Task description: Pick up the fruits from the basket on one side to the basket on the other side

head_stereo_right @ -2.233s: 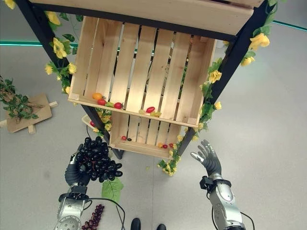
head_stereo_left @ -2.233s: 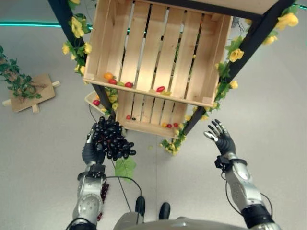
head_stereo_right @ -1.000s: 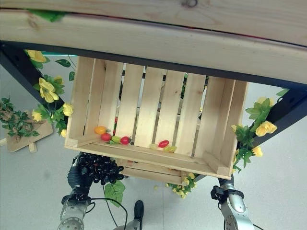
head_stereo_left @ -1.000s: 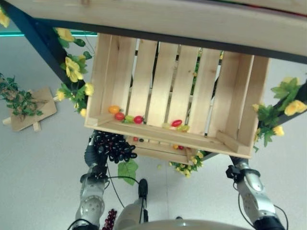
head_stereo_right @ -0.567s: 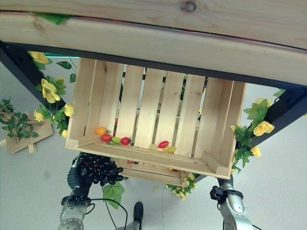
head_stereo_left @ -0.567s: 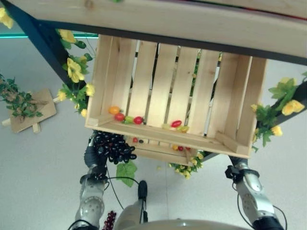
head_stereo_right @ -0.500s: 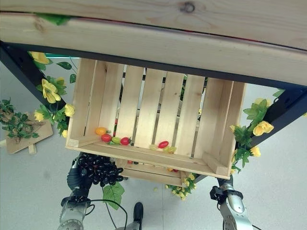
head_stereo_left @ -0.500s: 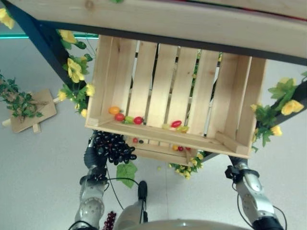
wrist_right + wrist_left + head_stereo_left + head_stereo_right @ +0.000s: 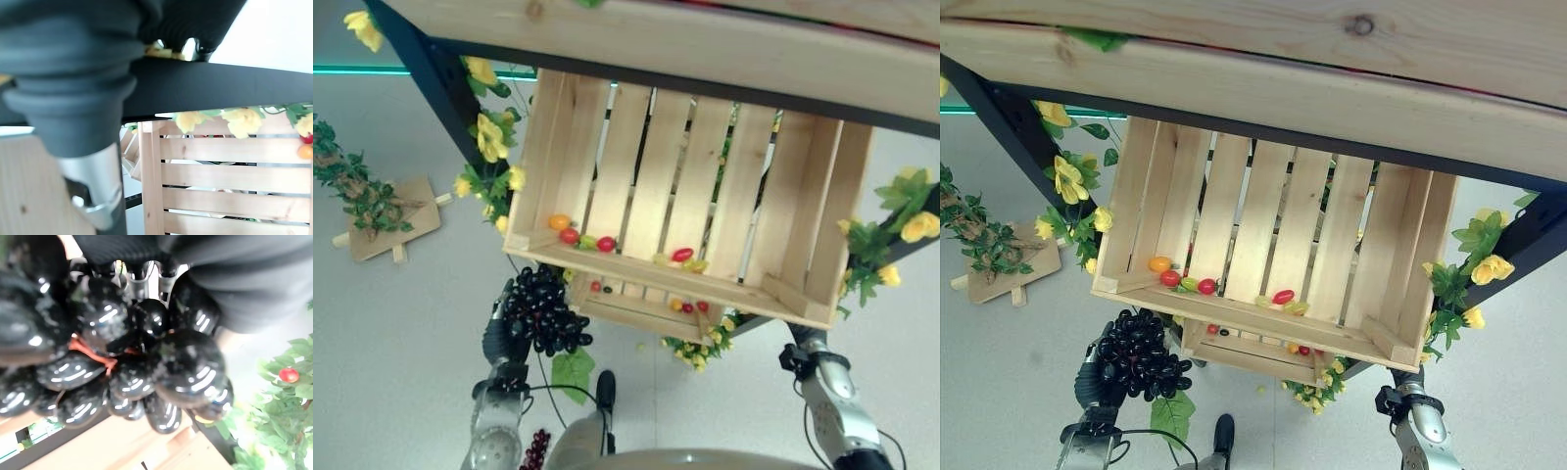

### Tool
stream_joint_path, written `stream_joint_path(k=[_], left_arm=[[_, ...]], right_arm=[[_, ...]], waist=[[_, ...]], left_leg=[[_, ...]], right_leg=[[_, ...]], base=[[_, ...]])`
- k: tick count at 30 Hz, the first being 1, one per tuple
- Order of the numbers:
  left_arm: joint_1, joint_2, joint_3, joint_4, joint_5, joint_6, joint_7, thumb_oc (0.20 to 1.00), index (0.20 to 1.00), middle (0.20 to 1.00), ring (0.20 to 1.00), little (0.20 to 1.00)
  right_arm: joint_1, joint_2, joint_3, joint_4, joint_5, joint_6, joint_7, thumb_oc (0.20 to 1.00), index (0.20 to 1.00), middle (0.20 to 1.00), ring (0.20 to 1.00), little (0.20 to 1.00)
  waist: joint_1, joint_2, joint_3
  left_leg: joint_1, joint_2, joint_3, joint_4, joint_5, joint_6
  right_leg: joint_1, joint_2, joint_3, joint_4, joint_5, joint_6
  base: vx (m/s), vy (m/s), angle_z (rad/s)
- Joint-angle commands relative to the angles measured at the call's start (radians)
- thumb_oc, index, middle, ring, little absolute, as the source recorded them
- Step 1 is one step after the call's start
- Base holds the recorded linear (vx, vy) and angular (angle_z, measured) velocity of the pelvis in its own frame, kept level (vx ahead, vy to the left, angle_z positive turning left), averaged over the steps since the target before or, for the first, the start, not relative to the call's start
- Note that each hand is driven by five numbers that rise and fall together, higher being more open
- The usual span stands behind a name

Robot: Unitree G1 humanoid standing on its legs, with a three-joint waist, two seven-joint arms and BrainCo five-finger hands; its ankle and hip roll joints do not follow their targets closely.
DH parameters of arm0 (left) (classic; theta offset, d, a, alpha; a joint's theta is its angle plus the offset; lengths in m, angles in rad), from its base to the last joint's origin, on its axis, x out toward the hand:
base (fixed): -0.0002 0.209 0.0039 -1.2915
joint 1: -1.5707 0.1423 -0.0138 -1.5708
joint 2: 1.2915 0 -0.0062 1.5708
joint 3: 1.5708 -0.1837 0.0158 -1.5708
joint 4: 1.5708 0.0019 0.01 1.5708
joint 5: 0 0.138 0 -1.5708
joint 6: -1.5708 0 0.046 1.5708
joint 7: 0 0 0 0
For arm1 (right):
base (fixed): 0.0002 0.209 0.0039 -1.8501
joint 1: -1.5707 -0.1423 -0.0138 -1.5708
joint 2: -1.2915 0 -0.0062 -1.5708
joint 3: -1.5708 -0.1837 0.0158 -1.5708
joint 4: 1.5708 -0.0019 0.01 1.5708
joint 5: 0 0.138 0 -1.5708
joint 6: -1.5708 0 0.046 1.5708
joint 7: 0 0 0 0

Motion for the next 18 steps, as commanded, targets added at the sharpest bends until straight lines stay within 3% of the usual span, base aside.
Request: stream_joint_path(k=[1,4,5,6,7,8,9,10,11,12,15,17,18], left_arm=[[-0.058,0.046,0.018,-0.104,0.015,-0.029,-0.037,0.2,0.2,0.2,0.2,0.2],[-0.068,0.05,0.023,-0.108,0.022,-0.035,-0.027,0.2,0.2,0.2,0.2,0.2],[-0.076,0.048,0.032,-0.099,0.019,-0.039,-0.029,0.2,0.2,0.2,0.2,0.2],[-0.077,0.048,0.032,-0.099,0.019,-0.039,-0.029,0.2,0.2,0.2,0.2,0.2],[-0.082,0.045,0.033,-0.096,0.019,-0.04,-0.025,0.2,0.2,0.2,0.2,0.2],[-0.091,0.041,0.034,-0.09,0.01,-0.052,-0.014,0.2,0.2,0.2,0.2,0.2],[-0.091,0.041,0.035,-0.09,0.01,-0.052,-0.014,0.2,0.2,0.2,0.2,0.2],[-0.091,0.044,0.041,-0.087,0.015,-0.053,-0.012,0.2,0.2,0.2,0.2,0.2],[-0.091,0.045,0.041,-0.087,0.015,-0.053,-0.012,0.2,0.2,0.2,0.2,0.2],[-0.086,0.043,0.047,-0.08,0.018,-0.054,-0.009,0.2,0.2,0.2,0.2,0.2],[-0.088,0.03,0.065,-0.062,0.018,-0.057,0.003,0.2,0.2,0.2,0.2,0.2],[-0.084,0.013,0.065,-0.05,0.019,-0.053,0.01,0.2,0.2,0.2,0.2,0.2],[-0.081,0.006,0.061,-0.045,0.022,-0.048,0.013,0.2,0.2,0.2,0.2,0.2]], right_arm=[[-0.157,0.024,0.006,-0.027,0.005,-0.041,0.019,1.0,1.0,1.0,1.0,1.0],[-0.141,0.028,0.011,-0.034,-0.003,-0.038,0.023,1.0,1.0,1.0,1.0,1.0],[-0.134,0.031,0.018,-0.037,-0.009,-0.033,0.027,1.0,1.0,1.0,1.0,1.0],[-0.135,0.031,0.018,-0.037,-0.009,-0.033,0.027,1.0,1.0,1.0,1.0,1.0],[-0.137,0.03,0.013,-0.034,-0.014,-0.033,0.021,1.0,1.0,1.0,1.0,1.0],[-0.14,0.034,0.009,-0.028,-0.02,-0.032,0.008,1.0,1.0,1.0,1.0,1.0],[-0.14,0.034,0.009,-0.028,-0.02,-0.031,0.008,1.0,1.0,1.0,1.0,1.0],[-0.146,0.034,0.017,-0.022,-0.04,-0.024,0.001,1.0,1.0,1.0,1.0,1.0],[-0.146,0.034,0.017,-0.022,-0.041,-0.024,0.0,1.0,1.0,1.0,1.0,1.0],[-0.143,0.034,0.022,-0.022,-0.055,-0.016,-0.002,1.0,1.0,1.0,1.0,1.0],[-0.118,0.036,0.019,-0.043,-0.066,-0.002,0.016,1.0,1.0,1.0,1.0,1.0],[-0.097,0.034,0.009,-0.05,-0.071,0.003,0.02,1.0,1.0,1.0,1.0,1.0],[-0.087,0.028,0.004,-0.054,-0.075,0.006,0.024,1.0,1.0,1.0,1.0,1.0]], waist=[[0.054,-0.034,0.021],[0.025,-0.016,0.038],[0.036,0.021,0.039],[0.035,0.021,0.04],[0.045,0.043,0.036],[0.045,0.078,0.024],[0.046,0.076,0.023],[0.057,0.078,0.009],[0.059,0.077,0.01],[0.07,0.057,0.003],[0.091,-0.003,-0.001],[0.111,-0.013,-0.007],[0.118,-0.016,-0.011]], left_leg=[[0.142,-0.032,0.016,0.084,-0.192,-0.015],[0.149,-0.027,0.011,0.081,-0.185,-0.008],[0.16,0.004,0.021,0.07,-0.185,-0.018],[0.158,0.003,0.021,0.07,-0.182,-0.017],[0.158,0.023,0.023,0.06,-0.177,-0.024],[0.167,0.053,0.017,0.044,-0.171,-0.034],[0.164,0.05,0.018,0.044,-0.168,-0.033],[0.17,0.068,0.03,0.043,-0.171,-0.04],[0.172,0.067,0.032,0.043,-0.172,-0.04],[0.173,0.075,0.044,0.043,-0.174,-0.046],[0.162,0.073,0.066,0.049,-0.168,-0.06],[0.148,0.082,0.066,0.041,-0.144,-0.074],[0.133,0.094,0.063,0.034,-0.124,-0.084]], right_leg=[[-0.169,0.02,-0.008,0.068,0.22,0.077],[-0.226,0.007,0.047,0.084,0.228,0.093],[-0.218,-0.109,-0.016,0.054,0.265,0.1],[-0.219,-0.11,-0.017,0.052,0.267,0.1],[-0.22,-0.196,-0.058,0.032,0.315,0.112],[-0.221,-0.339,-0.037,-0.004,0.405,0.138],[-0.224,-0.342,-0.035,-0.004,0.407,0.138],[-0.214,-0.426,-0.054,-0.005,0.47,0.161],[-0.214,-0.426,-0.052,-0.005,0.471,0.162],[-0.194,-0.466,-0.057,-0.004,0.529,0.173],[-0.148,-0.418,-0.028,0.0,0.516,0.173],[-0.129,-0.404,-0.052,0.004,0.509,0.173],[-0.114,-0.389,-0.077,0.008,0.477,0.173]], base=[[-0.19,0.121,-0.37],[-0.12,0.064,-0.49],[-0.11,-0.018,0.07],[-0.18,-0.054,0.03],[-0.18,-0.135,-0.53],[-0.18,-0.134,-0.6],[-0.18,-0.215,-0.4],[-0.07,-0.113,0.17],[-0.12,-0.297,0.17],[-0.07,-0.256,0.14],[-0.1,-0.335,0.08],[-0.15,-0.293,-0.34],[-0.24,-0.359,-0.59]])
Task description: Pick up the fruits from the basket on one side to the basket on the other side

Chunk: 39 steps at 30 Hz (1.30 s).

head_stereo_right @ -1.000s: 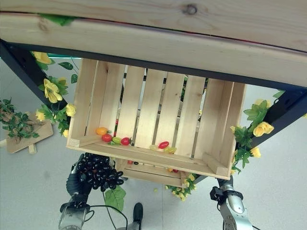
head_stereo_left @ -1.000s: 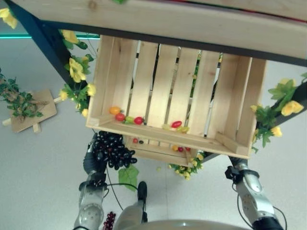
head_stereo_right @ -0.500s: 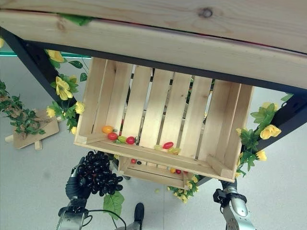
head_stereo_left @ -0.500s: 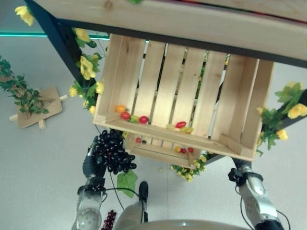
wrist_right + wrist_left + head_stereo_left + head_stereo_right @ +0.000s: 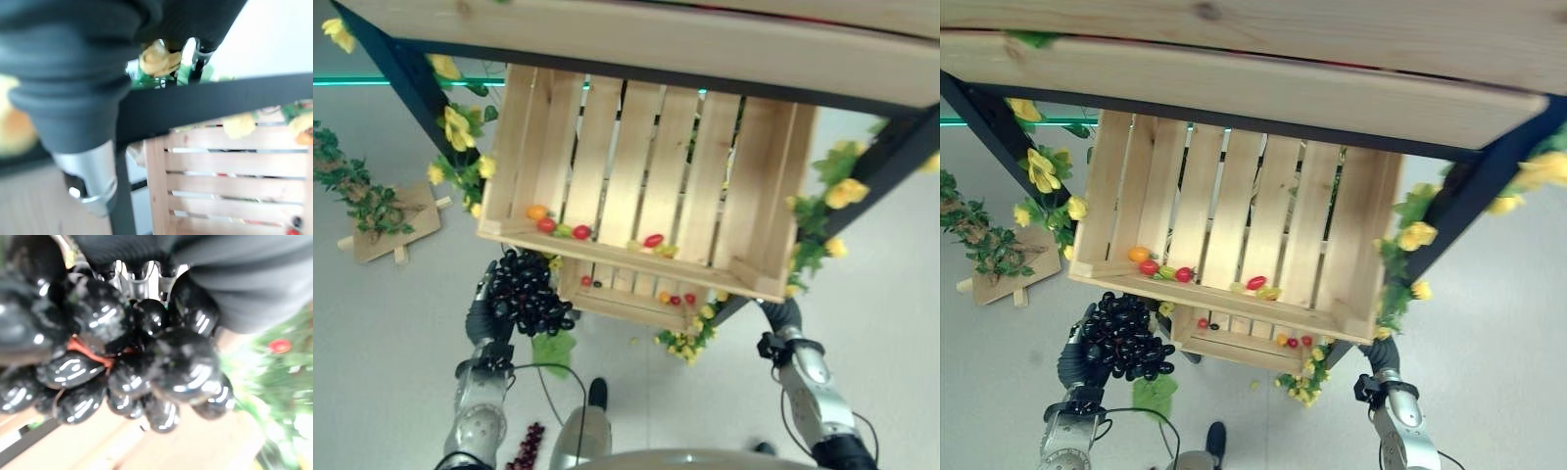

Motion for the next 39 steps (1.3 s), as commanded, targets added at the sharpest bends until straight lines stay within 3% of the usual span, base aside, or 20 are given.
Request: stream_joint_path(k=[1,3,4,5,6,7,8,10,13,14,15,16,18,19,20,23,30,39], left_arm=[[-0.035,-0.02,-0.009,-0.098,0.015,-0.021,-0.029,0.2,0.2,0.2,0.2,0.2],[-0.035,-0.029,-0.025,-0.101,0.008,-0.02,-0.024,0.2,0.2,0.2,0.2,0.2],[-0.035,-0.029,-0.025,-0.1,0.008,-0.02,-0.024,0.2,0.2,0.2,0.2,0.2],[-0.043,-0.037,-0.039,-0.098,0.008,-0.026,-0.023,0.2,0.2,0.2,0.2,0.2],[-0.043,-0.037,-0.039,-0.098,0.008,-0.026,-0.023,0.2,0.2,0.2,0.2,0.2],[-0.06,-0.045,-0.06,-0.083,0.005,-0.031,-0.009,0.2,0.2,0.2,0.2,0.2],[-0.06,-0.045,-0.06,-0.082,0.005,-0.031,-0.009,0.2,0.2,0.2,0.2,0.2],[-0.082,-0.056,-0.092,-0.082,0.004,-0.028,-0.011,0.2,0.2,0.2,0.2,0.2],[-0.093,-0.058,-0.094,-0.088,0.004,-0.029,-0.017,0.2,0.2,0.2,0.2,0.2],[-0.1,-0.044,-0.088,-0.095,0.018,-0.034,-0.026,0.2,0.2,0.2,0.2,0.2],[-0.101,-0.044,-0.087,-0.095,0.018,-0.034,-0.026,0.2,0.2,0.2,0.2,0.2],[-0.103,-0.04,-0.086,-0.105,0.024,-0.037,-0.029,0.2,0.2,0.2,0.2,0.2],[-0.088,-0.032,-0.081,-0.116,0.018,-0.032,-0.037,0.2,0.2,0.2,0.2,0.2],[-0.088,-0.032,-0.081,-0.117,0.018,-0.032,-0.037,0.2,0.2,0.2,0.2,0.2],[-0.08,-0.029,-0.076,-0.118,0.017,-0.032,-0.031,0.2,0.2,0.2,0.2,0.2],[-0.072,-0.015,-0.072,-0.131,0.031,-0.032,-0.03,0.2,0.2,0.2,0.2,0.2],[-0.067,0.001,-0.046,-0.123,0.051,-0.041,-0.013,0.2,0.2,0.2,0.2,0.2],[-0.042,0.001,-0.026,-0.131,0.06,-0.04,-0.019,0.2,0.2,0.2,0.2,0.2]], right_arm=[[-0.003,-0.05,-0.063,-0.076,-0.015,-0.029,0.011,1.0,1.0,1.0,1.0,1.0],[-0.002,-0.062,-0.064,-0.076,-0.013,-0.034,0.007,1.0,1.0,1.0,1.0,1.0],[-0.002,-0.063,-0.064,-0.076,-0.013,-0.034,0.007,1.0,1.0,1.0,1.0,1.0],[0.002,-0.072,-0.068,-0.078,-0.01,-0.039,0.004,1.0,1.0,1.0,1.0,1.0],[0.002,-0.073,-0.068,-0.078,-0.01,-0.039,0.004,1.0,1.0,1.0,1.0,1.0],[0.007,-0.091,-0.081,-0.074,-0.007,-0.047,-0.007,1.0,1.0,1.0,1.0,1.0],[0.007,-0.092,-0.082,-0.074,-0.007,-0.047,-0.007,1.0,1.0,1.0,1.0,1.0],[0.024,-0.109,-0.121,-0.091,0.009,-0.063,-0.022,1.0,1.0,1.0,1.0,1.0],[0.014,-0.121,-0.122,-0.088,0.006,-0.064,-0.024,1.0,1.0,1.0,1.0,1.0],[0.003,-0.122,-0.109,-0.088,0.014,-0.065,-0.012,1.0,1.0,1.0,1.0,1.0],[0.003,-0.121,-0.109,-0.088,0.014,-0.065,-0.012,1.0,1.0,1.0,1.0,1.0],[-0.005,-0.115,-0.102,-0.08,0.02,-0.066,-0.006,1.0,1.0,1.0,1.0,1.0],[-0.005,-0.101,-0.097,-0.074,0.029,-0.067,-0.004,1.0,1.0,1.0,1.0,1.0],[-0.005,-0.101,-0.096,-0.074,0.029,-0.067,-0.004,1.0,1.0,1.0,1.0,1.0],[-0.002,-0.086,-0.108,-0.075,0.036,-0.063,-0.007,1.0,1.0,1.0,1.0,1.0],[-0.002,-0.066,-0.118,-0.076,0.04,-0.071,-0.018,1.0,1.0,1.0,1.0,1.0],[-0.02,-0.03,-0.1,-0.056,0.05,-0.061,-0.02,1.0,1.0,1.0,1.0,1.0],[-0.022,-0.015,-0.11,-0.035,0.046,-0.058,-0.026,1.0,1.0,1.0,1.0,1.0]], waist=[[-0.007,-0.007,-0.053],[-0.012,0.0,-0.046],[-0.013,0.0,-0.046],[-0.02,0.012,-0.033],[-0.022,0.014,-0.034],[-0.034,0.038,-0.01],[-0.036,0.039,-0.012],[-0.08,0.071,0.005],[-0.088,0.07,0.014],[-0.085,0.037,0.024],[-0.086,0.037,0.025],[-0.082,0.013,0.033],[-0.081,0.01,0.025],[-0.08,0.01,0.026],[-0.091,0.017,0.007],[-0.1,0.008,-0.024],[-0.098,-0.015,-0.046],[-0.09,-0.018,-0.058]], left_leg=[[0.03,-0.04,-0.014,-0.096,0.013,0.046],[-0.001,-0.016,-0.04,-0.105,0.054,0.033],[-0.002,-0.016,-0.041,-0.105,0.054,0.033],[-0.034,0.0,-0.077,-0.115,0.096,0.018],[-0.036,0.0,-0.08,-0.115,0.097,0.017],[-0.069,0.007,-0.113,-0.125,0.138,-0.01],[-0.073,0.007,-0.115,-0.125,0.141,-0.01],[-0.124,0.021,-0.108,-0.125,0.182,-0.033],[-0.081,0.021,-0.101,-0.104,0.15,-0.011],[-0.06,-0.038,-0.183,0.085,-0.008,0.001],[-0.064,-0.038,-0.184,0.095,-0.015,0.001],[-0.051,-0.07,-0.216,0.197,-0.112,0.006],[-0.008,-0.069,-0.24,0.179,-0.152,0.014],[-0.005,-0.068,-0.239,0.176,-0.151,0.014],[0.028,-0.054,-0.224,0.075,-0.107,0.024],[0.058,-0.057,-0.201,0.008,-0.096,0.042],[0.089,-0.079,-0.165,-0.045,-0.089,0.072],[0.114,-0.097,-0.146,-0.061,-0.091,0.091]], right_leg=[[0.05,-0.038,-0.02,-0.071,0.193,0.018],[0.058,0.003,-0.032,-0.039,0.082,0.018],[0.058,0.003,-0.033,-0.038,0.081,0.018],[0.057,0.043,-0.029,-0.01,-0.003,-0.007],[0.057,0.044,-0.032,-0.009,-0.004,-0.007],[0.056,0.076,-0.06,0.043,-0.063,-0.03],[0.054,0.078,-0.062,0.042,-0.061,-0.031],[0.072,0.106,-0.137,0.092,-0.123,-0.062],[0.074,0.095,-0.156,0.11,-0.121,-0.069],[0.058,0.079,-0.145,0.106,-0.098,-0.087],[0.059,0.079,-0.146,0.108,-0.099,-0.086],[0.054,0.077,-0.138,0.097,-0.097,-0.101],[0.053,0.1,-0.119,0.093,-0.103,-0.106],[0.054,0.1,-0.118,0.092,-0.103,-0.106],[0.052,0.121,-0.117,0.079,-0.084,-0.101],[0.04,0.117,-0.131,0.068,-0.056,-0.085],[0.006,0.109,-0.113,0.071,-0.009,-0.063],[0.001,0.109,-0.104,0.07,0.022,-0.048]], base=[[-0.21,-0.248,-0.46],[-0.18,-0.156,0.14],[-0.23,-0.168,0.24],[-0.14,-0.123,0.09],[-0.28,-0.222,0.15],[-0.15,-0.101,0.24],[-0.25,-0.196,0.74],[-0.17,-0.122,0.99],[-0.2,-0.085,1.33],[-0.17,-0.1,-0.08],[-0.27,-0.146,-0.22],[-0.1,-0.043,-0.21],[-0.03,0.011,0.0],[0.05,0.112,0.16],[0.05,0.104,0.06],[0.03,0.103,0.07],[-0.01,0.084,-0.03],[0.0,0.036,-0.11]])
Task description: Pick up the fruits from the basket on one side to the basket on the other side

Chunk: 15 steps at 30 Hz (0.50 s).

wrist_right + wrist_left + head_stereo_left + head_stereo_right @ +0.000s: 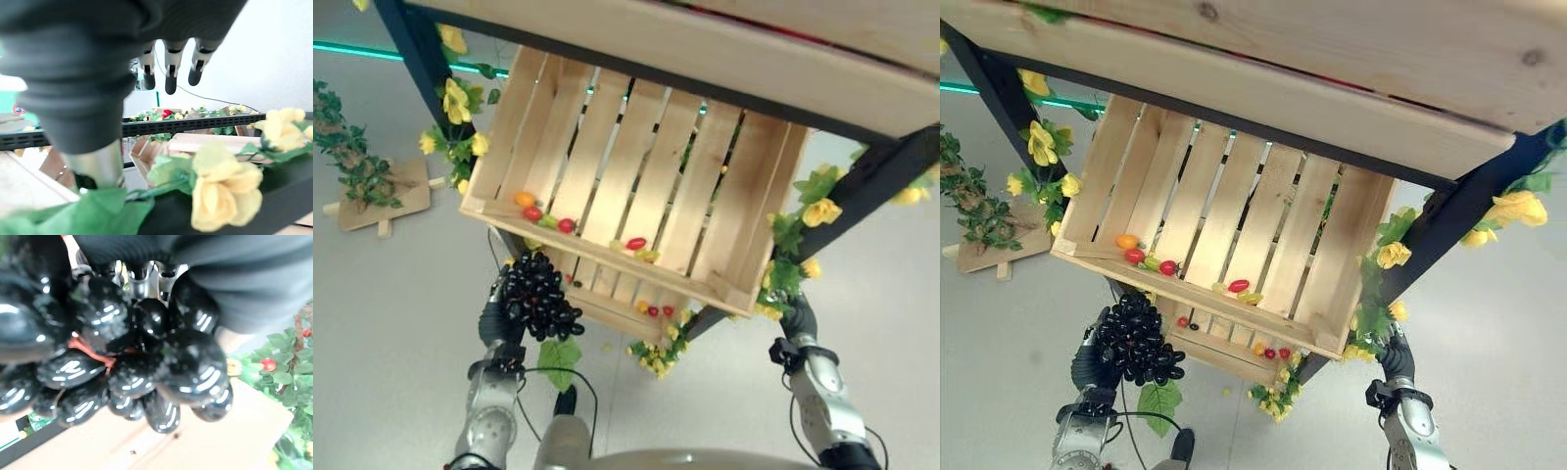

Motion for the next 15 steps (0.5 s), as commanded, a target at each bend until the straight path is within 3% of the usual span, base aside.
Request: stream_joint_path(k=[1,15], left_arm=[[-0.019,-0.026,0.033,-0.119,0.019,-0.043,-0.043,0.2,0.2,0.2,0.2,0.2],[0.047,-0.017,-0.001,-0.334,-0.017,-0.013,-0.101,0.2,0.2,0.2,0.2,0.2]], right_arm=[[-0.073,-0.027,-0.016,-0.015,0.025,-0.057,0.003,1.0,1.0,1.0,1.0,1.0],[-0.058,-0.032,-0.044,0.011,0.01,-0.065,0.003,1.0,1.0,1.0,1.0,1.0]], waist=[[0.017,0.058,-0.029],[0.033,0.067,-0.034]], left_leg=[[0.13,-0.056,0.017,-0.064,-0.098,0.093],[0.133,-0.067,0.002,-0.062,-0.097,0.098]], right_leg=[[-0.126,0.066,0.019,-0.001,0.134,-0.019],[-0.106,0.063,-0.015,-0.01,0.149,-0.012]], base=[[0.02,0.02,-0.05],[0.0,0.004,0.01]])
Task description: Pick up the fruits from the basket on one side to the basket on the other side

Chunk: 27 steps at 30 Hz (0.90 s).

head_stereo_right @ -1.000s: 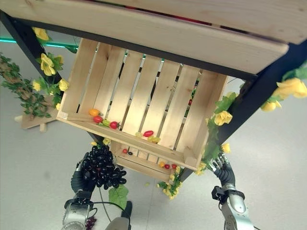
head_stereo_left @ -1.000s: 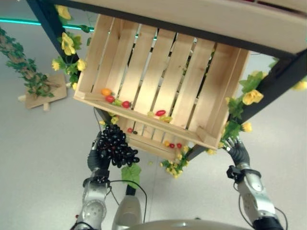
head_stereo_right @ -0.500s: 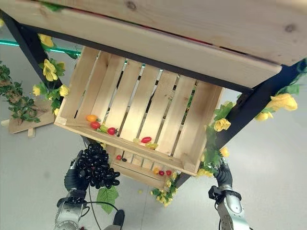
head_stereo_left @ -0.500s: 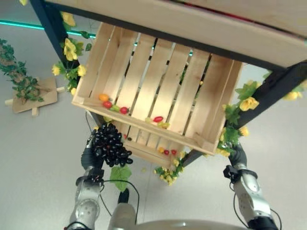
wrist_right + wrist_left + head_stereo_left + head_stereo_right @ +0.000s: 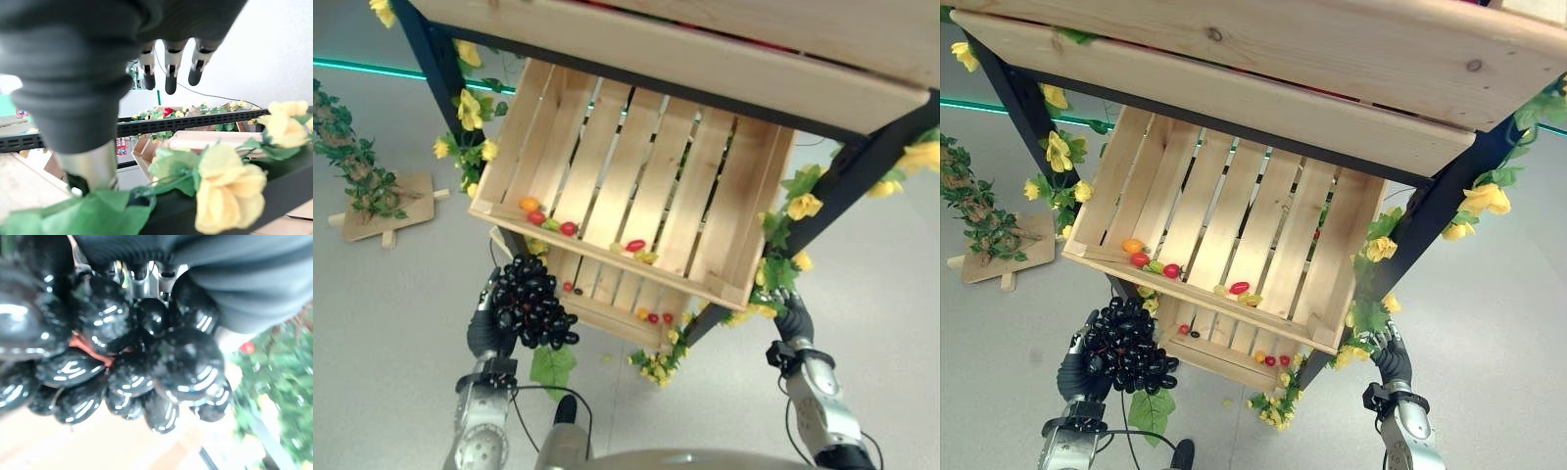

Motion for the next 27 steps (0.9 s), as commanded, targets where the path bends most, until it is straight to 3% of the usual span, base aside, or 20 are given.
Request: stream_joint_path(k=[1,10,27], left_arm=[[-0.037,-0.01,-0.017,-0.158,-0.014,-0.027,-0.068,0.2,0.2,0.2,0.2,0.2],[-0.126,0.031,-0.08,-0.269,0.02,-0.049,-0.048,0.2,0.2,0.2,0.2,0.2],[-0.401,0.061,-0.19,-0.115,0.196,-0.084,0.069,0.2,0.2,0.2,0.2,0.2]], right_arm=[[-0.061,-0.043,-0.043,0.0,0.012,-0.065,0.002,1.0,1.0,1.0,1.0,1.0],[-0.072,-0.047,-0.006,0.016,-0.002,-0.061,0.007,1.0,1.0,1.0,1.0,1.0],[-0.111,-0.062,0.115,0.043,-0.026,-0.006,0.027,1.0,1.0,1.0,1.0,1.0]], waist=[[0.026,0.059,-0.026],[0.02,0.059,-0.036],[-0.052,0.062,-0.076]], left_leg=[[0.122,-0.066,0.001,-0.044,-0.116,0.087],[0.131,-0.066,-0.005,-0.044,-0.119,0.085],[0.174,-0.061,0.04,-0.06,-0.127,0.08]], right_leg=[[-0.124,0.052,-0.013,0.029,0.164,-0.026],[-0.106,0.052,-0.016,0.024,0.158,-0.027],[-0.085,0.062,0.028,0.007,0.16,-0.025]], base=[[0.0,0.0,0.0],[0.0,0.0,0.02],[0.02,0.004,-0.01]])
